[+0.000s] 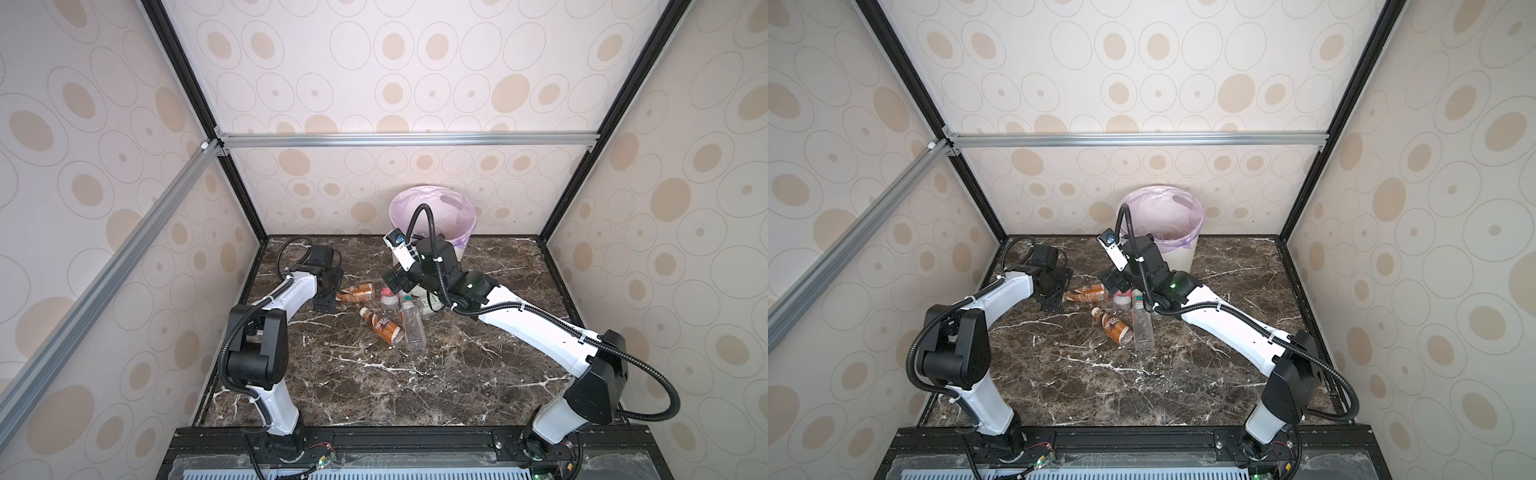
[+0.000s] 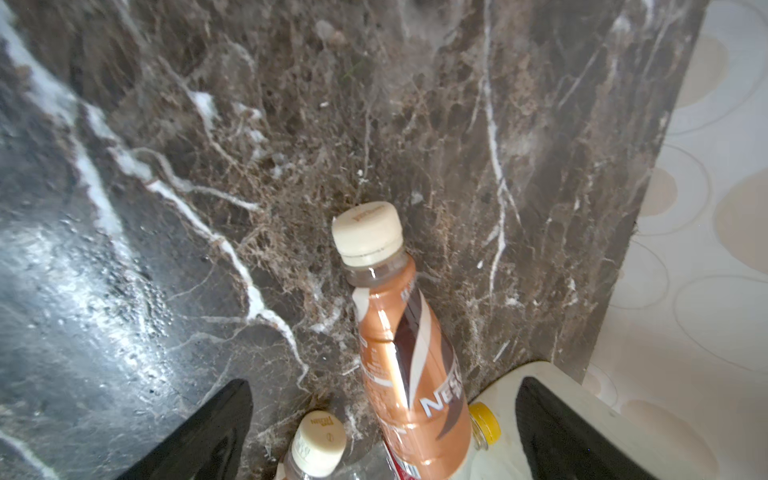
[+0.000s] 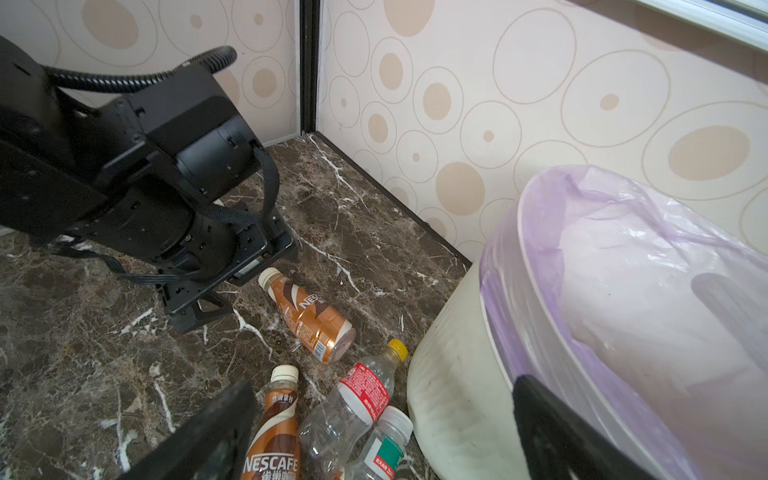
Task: Throw the plastic bottles in the bin
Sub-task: 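Withdraw the right gripper toward the pile while the left lowers toward the Nescafe bottle, then close the left gripper on the brown Nescafe bottle and lift it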
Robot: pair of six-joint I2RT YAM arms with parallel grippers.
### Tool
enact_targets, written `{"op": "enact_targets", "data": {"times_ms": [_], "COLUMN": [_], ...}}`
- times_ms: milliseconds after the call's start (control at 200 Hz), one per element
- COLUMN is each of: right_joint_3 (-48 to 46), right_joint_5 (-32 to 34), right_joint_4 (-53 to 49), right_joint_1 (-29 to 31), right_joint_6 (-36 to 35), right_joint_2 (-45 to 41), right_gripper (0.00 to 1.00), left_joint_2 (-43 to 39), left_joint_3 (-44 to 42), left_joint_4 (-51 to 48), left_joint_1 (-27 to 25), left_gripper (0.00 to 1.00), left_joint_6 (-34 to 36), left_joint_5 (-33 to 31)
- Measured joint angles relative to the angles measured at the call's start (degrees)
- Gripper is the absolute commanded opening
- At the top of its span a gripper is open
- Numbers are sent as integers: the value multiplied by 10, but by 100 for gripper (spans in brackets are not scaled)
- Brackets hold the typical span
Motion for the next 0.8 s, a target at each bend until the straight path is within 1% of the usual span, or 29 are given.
{"op": "enact_targets", "data": {"times_ms": [100,230,375,545,580,615,800], "right_joint_3": [-10,-21,-28,-43,-45,-48,-58], "right_joint_5": [2,3,8,17,19,21,26], "right_joint_4": [6,7,13,31,34,38,59], "right_joint_1": [0,0,0,0,0,0,0], "right_joint_6": [0,0,0,0,0,-1,-2], "right_joint_2": [-1,-1,-3,-19,-23,-26,-30], "right_gripper": [99,99,99,99,99,99,99], "left_joint_2": [34,68,88,105,108,110,111], "left_joint_3": [21,54,70,72,72,71,59], "left_joint_4": [-3,-7,-9,-14,-13,-12,6], "left_joint_1": [1,2,2,2,2,2,2], "left_gripper": [98,95,90,72,65,61,47], "left_joint_6": [-7,-11,-15,-14,-13,-13,-15], "left_joint_5": [2,4,7,12,14,17,21]}}
